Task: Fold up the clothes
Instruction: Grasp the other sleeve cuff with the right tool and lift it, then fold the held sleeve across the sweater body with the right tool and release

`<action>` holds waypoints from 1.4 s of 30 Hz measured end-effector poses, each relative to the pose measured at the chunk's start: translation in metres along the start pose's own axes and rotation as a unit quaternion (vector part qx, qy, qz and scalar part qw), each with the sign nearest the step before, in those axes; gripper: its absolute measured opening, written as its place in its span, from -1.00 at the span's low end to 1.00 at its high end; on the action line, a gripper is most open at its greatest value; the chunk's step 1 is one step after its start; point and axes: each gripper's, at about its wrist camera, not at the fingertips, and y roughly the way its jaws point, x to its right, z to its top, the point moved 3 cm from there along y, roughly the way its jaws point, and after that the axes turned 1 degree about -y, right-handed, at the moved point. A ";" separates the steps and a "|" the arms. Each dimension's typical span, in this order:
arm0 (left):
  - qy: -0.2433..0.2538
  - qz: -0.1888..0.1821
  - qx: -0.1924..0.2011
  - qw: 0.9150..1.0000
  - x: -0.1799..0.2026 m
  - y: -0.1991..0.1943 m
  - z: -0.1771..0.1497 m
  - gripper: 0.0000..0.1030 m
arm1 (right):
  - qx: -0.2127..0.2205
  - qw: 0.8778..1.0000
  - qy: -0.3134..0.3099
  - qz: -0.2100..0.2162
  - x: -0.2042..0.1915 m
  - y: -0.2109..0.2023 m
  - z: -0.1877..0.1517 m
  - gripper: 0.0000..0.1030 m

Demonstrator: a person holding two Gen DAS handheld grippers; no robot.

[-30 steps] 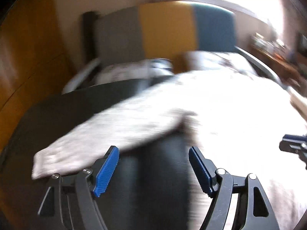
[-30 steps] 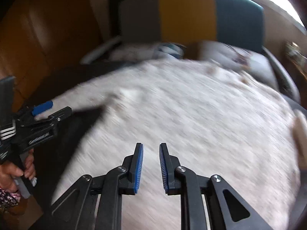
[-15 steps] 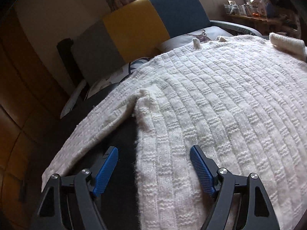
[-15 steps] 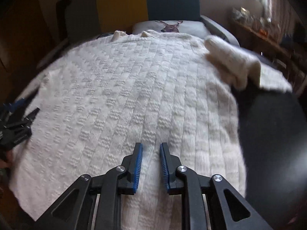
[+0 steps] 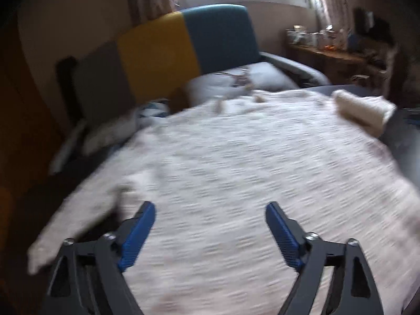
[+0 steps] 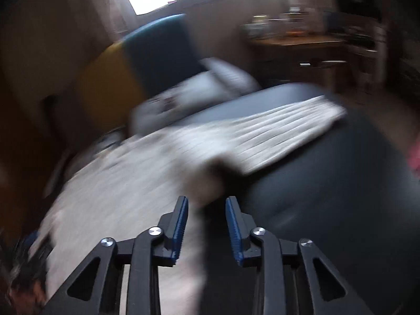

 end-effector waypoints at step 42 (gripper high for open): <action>-0.045 -0.051 -0.077 0.995 0.042 0.047 -0.025 1.00 | 0.039 0.967 0.039 -0.247 0.189 0.024 0.097 -0.92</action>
